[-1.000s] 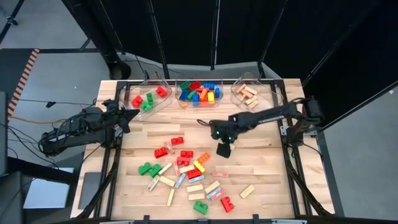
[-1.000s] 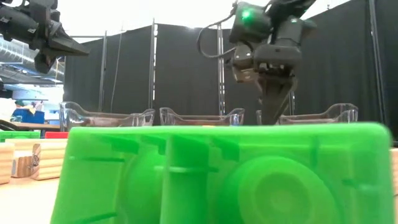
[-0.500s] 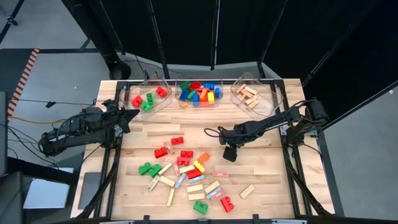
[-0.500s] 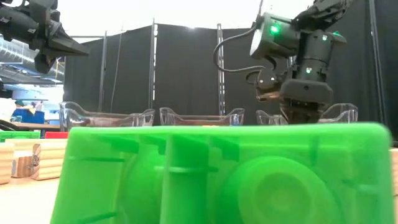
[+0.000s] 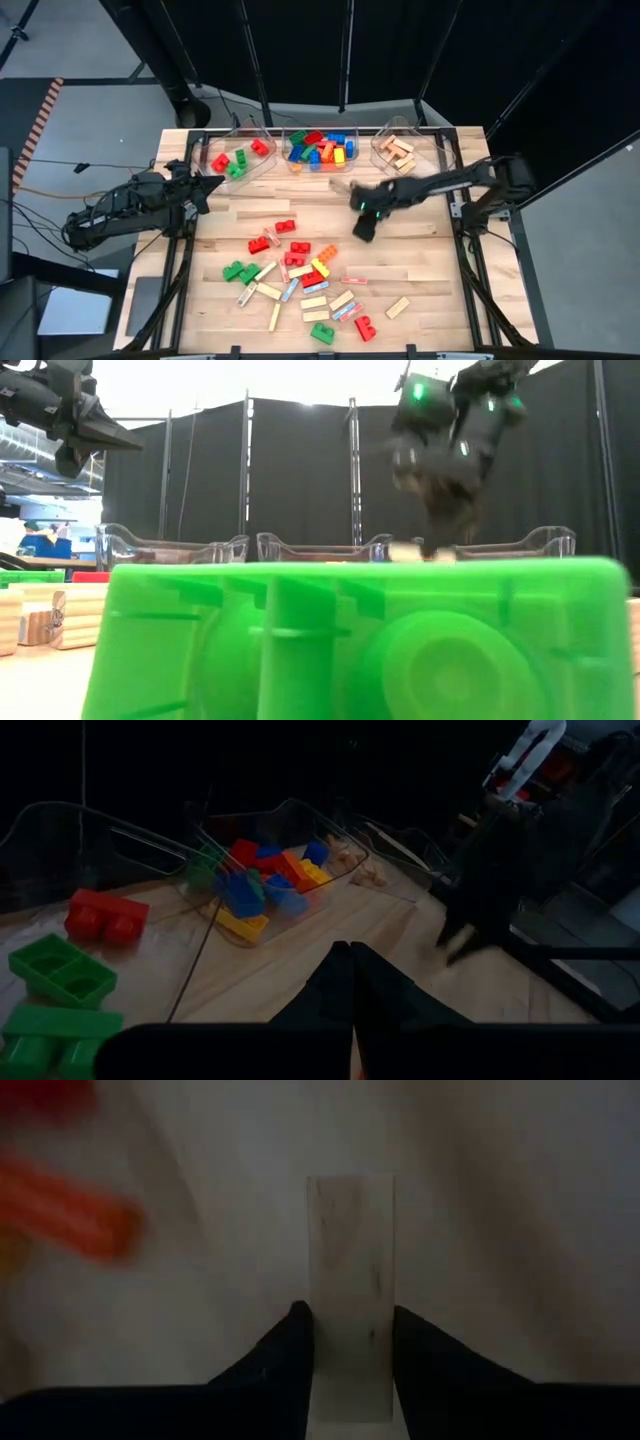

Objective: Sort blocks by size
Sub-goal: Put the brown wooden block into the right transparent bin

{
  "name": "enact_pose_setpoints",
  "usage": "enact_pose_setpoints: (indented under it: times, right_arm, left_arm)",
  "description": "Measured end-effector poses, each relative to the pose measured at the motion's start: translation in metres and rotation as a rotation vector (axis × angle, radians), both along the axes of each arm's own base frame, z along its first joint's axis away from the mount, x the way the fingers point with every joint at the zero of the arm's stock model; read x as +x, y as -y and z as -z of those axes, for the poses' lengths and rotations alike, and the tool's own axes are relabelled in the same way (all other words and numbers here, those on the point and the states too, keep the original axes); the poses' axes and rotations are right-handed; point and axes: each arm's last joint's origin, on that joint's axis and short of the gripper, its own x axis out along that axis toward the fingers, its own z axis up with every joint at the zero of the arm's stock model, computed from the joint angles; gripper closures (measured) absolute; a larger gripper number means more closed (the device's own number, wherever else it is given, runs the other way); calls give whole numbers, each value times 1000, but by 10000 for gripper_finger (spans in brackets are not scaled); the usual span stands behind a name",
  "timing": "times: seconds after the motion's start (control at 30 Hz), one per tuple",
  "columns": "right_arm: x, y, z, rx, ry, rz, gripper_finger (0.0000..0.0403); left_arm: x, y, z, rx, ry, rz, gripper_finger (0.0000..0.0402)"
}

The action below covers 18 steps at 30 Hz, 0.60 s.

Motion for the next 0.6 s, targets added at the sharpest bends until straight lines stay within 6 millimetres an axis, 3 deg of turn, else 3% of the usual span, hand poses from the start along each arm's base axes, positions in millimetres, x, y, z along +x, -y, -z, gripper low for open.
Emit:
enact_pose_setpoints:
  times: [0.1, 0.27, 0.43, 0.6]
  right_arm:
    - [-12, 21, -33, -64, 83, 61, 286]
    - [-58, 62, -80, -243, 133, 263, 286]
    - [-100, 91, -95, -393, 30, 448, 286]
    - [-112, 109, -92, -383, -18, 428, 277]
  left_arm:
    - [0, 0, 0, 0, -1, 0, 400]
    - [0, 0, 0, 0, -1, -1, 400]
    - [0, 0, 0, 2, -1, -12, 400]
    - [0, 0, 0, 3, -1, -16, 400]
